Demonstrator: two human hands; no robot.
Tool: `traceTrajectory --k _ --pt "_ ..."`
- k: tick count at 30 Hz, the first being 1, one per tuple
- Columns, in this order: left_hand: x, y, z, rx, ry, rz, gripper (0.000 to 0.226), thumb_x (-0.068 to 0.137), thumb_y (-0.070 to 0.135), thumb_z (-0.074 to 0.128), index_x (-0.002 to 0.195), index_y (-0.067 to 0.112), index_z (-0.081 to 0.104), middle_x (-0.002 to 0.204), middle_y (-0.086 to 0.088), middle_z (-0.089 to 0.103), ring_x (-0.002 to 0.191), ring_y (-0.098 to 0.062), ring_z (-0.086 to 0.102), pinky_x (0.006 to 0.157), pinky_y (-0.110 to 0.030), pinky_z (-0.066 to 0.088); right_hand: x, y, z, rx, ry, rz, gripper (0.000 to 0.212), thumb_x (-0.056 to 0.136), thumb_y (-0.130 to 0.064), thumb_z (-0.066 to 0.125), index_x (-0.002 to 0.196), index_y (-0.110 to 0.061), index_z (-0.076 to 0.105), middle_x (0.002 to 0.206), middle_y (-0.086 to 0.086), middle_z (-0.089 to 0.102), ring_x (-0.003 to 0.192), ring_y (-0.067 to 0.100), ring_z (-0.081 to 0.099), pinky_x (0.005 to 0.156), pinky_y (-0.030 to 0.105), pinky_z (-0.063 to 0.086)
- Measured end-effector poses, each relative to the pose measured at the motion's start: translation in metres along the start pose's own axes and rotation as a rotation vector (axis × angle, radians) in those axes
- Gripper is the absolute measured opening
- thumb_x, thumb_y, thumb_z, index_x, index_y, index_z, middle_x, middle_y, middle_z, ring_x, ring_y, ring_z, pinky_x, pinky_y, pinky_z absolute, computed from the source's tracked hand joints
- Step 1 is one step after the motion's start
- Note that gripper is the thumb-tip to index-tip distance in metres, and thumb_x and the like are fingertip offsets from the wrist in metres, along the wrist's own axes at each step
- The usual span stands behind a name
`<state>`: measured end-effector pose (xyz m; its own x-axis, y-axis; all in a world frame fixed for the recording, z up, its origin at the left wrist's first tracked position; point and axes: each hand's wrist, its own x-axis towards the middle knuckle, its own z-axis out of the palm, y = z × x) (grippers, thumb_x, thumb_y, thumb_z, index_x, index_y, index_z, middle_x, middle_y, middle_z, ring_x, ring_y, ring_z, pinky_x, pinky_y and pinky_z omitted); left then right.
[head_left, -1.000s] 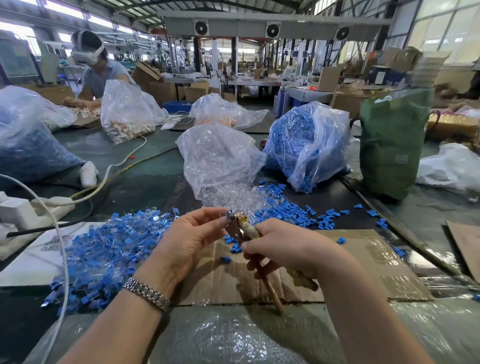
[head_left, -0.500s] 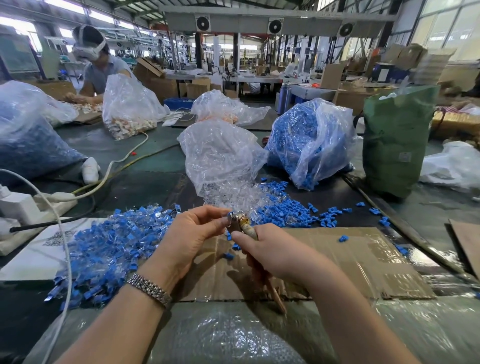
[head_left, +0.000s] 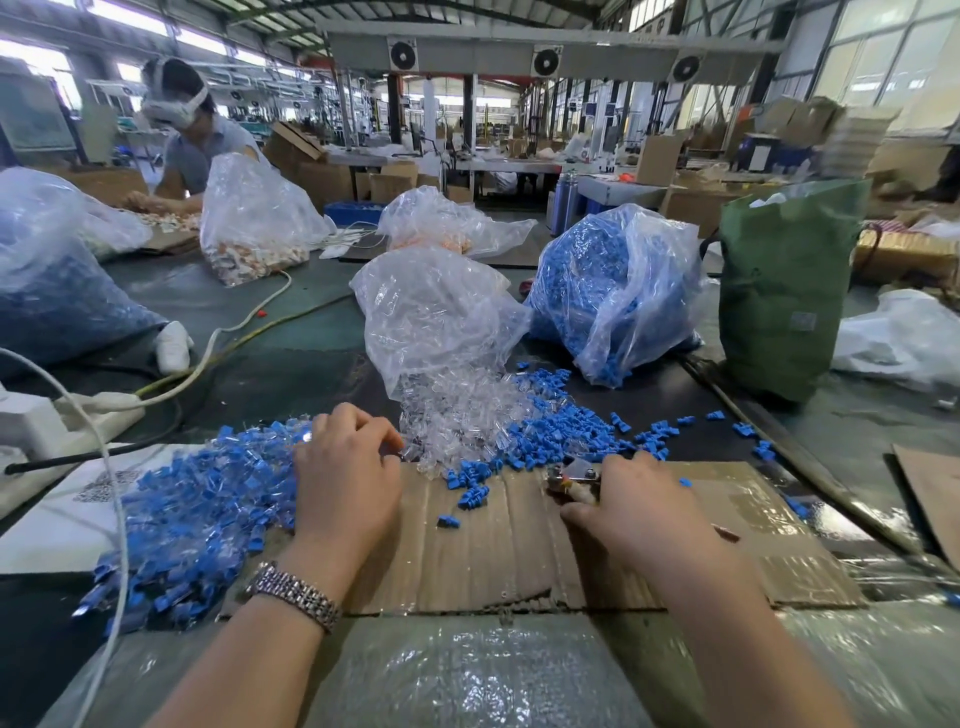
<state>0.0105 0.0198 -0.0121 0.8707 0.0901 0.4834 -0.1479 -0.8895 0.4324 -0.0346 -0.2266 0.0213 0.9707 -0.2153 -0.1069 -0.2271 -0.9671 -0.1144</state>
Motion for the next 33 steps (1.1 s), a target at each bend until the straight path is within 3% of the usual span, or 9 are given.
traceTrajectory --k 3,7,10,16,18,23,28,33 --pt "-0.006 0.009 0.009 -0.078 -0.131 0.173 0.023 0.093 0.012 0.059 0.103 0.027 0.072 0.101 0.014 0.053 0.097 -0.007 0.046 0.095 -0.032 0.039 0.005 -0.006 -0.003 -0.004 0.089 -0.02 0.062 0.088 -0.07 0.055 0.12 -0.017 0.057 0.131 0.012 0.05 0.124 0.031 0.045 0.099 0.045 0.042" --pt "-0.01 0.011 0.016 -0.004 -0.17 0.283 0.027 0.097 0.02 0.057 0.119 0.031 0.069 0.11 0.016 0.055 0.1 -0.001 0.041 0.092 -0.026 0.032 0.019 -0.027 -0.011 0.04 0.167 -0.18 0.034 0.098 -0.045 0.058 0.123 -0.022 0.059 0.127 0.003 0.052 0.126 0.026 0.043 0.103 0.05 0.039" --pt "-0.011 0.013 0.015 0.011 -0.153 0.298 0.026 0.095 0.023 0.06 0.118 0.031 0.069 0.108 0.016 0.053 0.1 0.0 0.041 0.09 -0.025 0.03 0.033 -0.045 -0.006 -0.038 0.157 -0.255 0.02 0.099 -0.023 0.056 0.119 -0.022 0.062 0.125 0.003 0.054 0.125 0.026 0.041 0.101 0.05 0.035" --pt "-0.011 0.013 0.017 -0.007 -0.191 0.278 0.024 0.098 0.023 0.058 0.119 0.03 0.067 0.115 0.013 0.057 0.107 -0.005 0.051 0.096 -0.022 0.035 0.044 -0.061 0.011 -0.085 0.173 -0.252 0.022 0.103 -0.023 0.052 0.12 -0.019 0.065 0.126 0.008 0.051 0.126 0.029 0.039 0.104 0.05 0.036" --pt "-0.011 0.016 0.017 -0.076 -0.232 0.274 0.021 0.097 0.019 0.061 0.114 0.027 0.07 0.112 0.011 0.058 0.105 -0.006 0.054 0.091 -0.018 0.041 0.044 -0.06 0.015 -0.054 0.189 -0.268 0.023 0.102 -0.023 0.051 0.119 -0.019 0.066 0.125 0.007 0.052 0.125 0.028 0.039 0.103 0.05 0.036" --pt "-0.011 0.021 0.013 -0.169 -0.328 0.256 0.02 0.092 0.016 0.07 0.109 0.026 0.072 0.106 0.011 0.061 0.094 -0.006 0.06 0.087 -0.033 0.053 0.034 -0.054 0.019 0.099 0.196 -0.309 0.013 0.098 -0.03 0.055 0.106 -0.024 0.063 0.112 0.0 0.059 0.114 0.024 0.048 0.099 0.047 0.037" --pt "-0.007 0.016 0.009 -0.268 -0.384 0.208 0.017 0.089 0.021 0.077 0.103 0.029 0.072 0.097 0.02 0.061 0.088 0.005 0.059 0.076 -0.008 0.045 0.033 -0.042 0.012 0.35 0.229 -0.286 0.005 0.095 -0.028 0.065 0.091 -0.028 0.062 0.094 -0.004 0.07 0.095 0.021 0.062 0.094 0.039 0.044" --pt "-0.008 0.015 0.006 -0.236 -0.325 0.2 0.01 0.089 0.032 0.074 0.098 0.028 0.073 0.091 0.018 0.063 0.084 0.005 0.059 0.074 -0.009 0.044 0.032 -0.042 0.014 0.592 0.263 -0.344 0.01 0.092 -0.024 0.072 0.101 -0.022 0.077 0.096 -0.004 0.074 0.091 0.013 0.066 0.09 0.034 0.053"
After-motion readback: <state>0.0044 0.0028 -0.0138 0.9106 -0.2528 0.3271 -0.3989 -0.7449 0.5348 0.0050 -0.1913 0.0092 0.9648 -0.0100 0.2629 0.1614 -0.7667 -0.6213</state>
